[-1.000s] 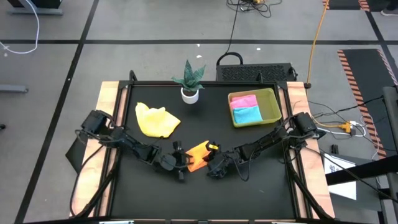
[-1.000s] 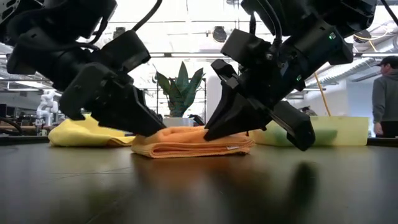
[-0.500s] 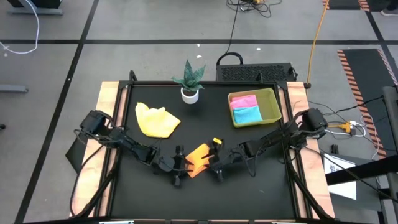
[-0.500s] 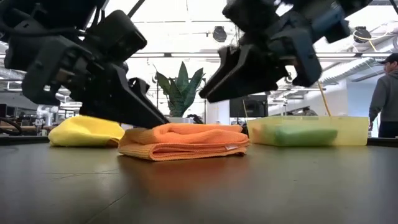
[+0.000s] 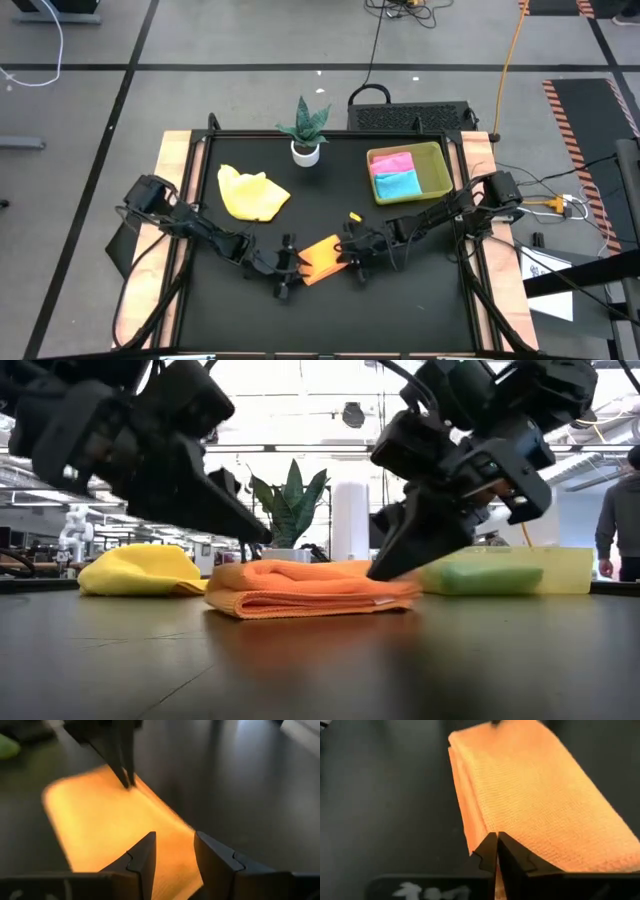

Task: Fold microfiber towels
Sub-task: Fold the orange microfiber cloth

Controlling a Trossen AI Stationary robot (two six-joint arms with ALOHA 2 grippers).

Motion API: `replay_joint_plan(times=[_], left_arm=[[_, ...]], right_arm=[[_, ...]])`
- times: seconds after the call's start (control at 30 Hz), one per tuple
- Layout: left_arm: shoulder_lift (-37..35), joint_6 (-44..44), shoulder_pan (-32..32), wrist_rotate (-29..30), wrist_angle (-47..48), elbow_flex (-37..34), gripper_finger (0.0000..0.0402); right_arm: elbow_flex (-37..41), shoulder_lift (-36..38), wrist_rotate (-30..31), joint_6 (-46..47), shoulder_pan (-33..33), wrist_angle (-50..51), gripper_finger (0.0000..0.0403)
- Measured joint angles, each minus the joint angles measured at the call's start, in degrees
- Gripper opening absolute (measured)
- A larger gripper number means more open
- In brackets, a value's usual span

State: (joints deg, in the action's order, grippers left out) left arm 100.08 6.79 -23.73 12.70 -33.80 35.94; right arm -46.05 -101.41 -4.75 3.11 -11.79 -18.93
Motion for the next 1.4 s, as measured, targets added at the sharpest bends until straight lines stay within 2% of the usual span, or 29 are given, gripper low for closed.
replay_joint_plan(times=[0.27, 0.53, 0.73, 0.9, 1.2, 1.4], left_arm=[[-6.39, 1.24, -0.18, 0.88, 1.70, 0.04, 0.0133], [-2.65, 5.18, 2.03, 1.45, 6.43, -0.01, 0.0133], [1.26, 4.07, 1.42, -2.93, 6.79, 0.00, 0.0133], [0.78, 2.56, 1.09, -3.57, 6.81, 0.02, 0.0133], [-5.66, 0.45, 0.36, -3.44, 9.12, 0.01, 0.0133], [-4.96, 0.08, 0.65, -2.54, 8.46, 0.02, 0.0133]], right_arm=[[1.21, -0.02, -3.18, 0.53, -1.39, -7.97, 0.0012], [1.17, -0.02, -2.81, 3.10, -0.90, -12.89, 0.0004], [1.17, -0.02, -2.48, 5.19, -0.61, -13.55, 0.0004], [1.17, -0.02, 2.12, 7.08, -0.67, -13.86, 0.0006], [1.14, -0.46, 2.16, 9.33, -2.01, -12.73, 0.0060], [1.11, -4.95, 2.01, 12.42, -3.44, -14.73, 0.0092]])
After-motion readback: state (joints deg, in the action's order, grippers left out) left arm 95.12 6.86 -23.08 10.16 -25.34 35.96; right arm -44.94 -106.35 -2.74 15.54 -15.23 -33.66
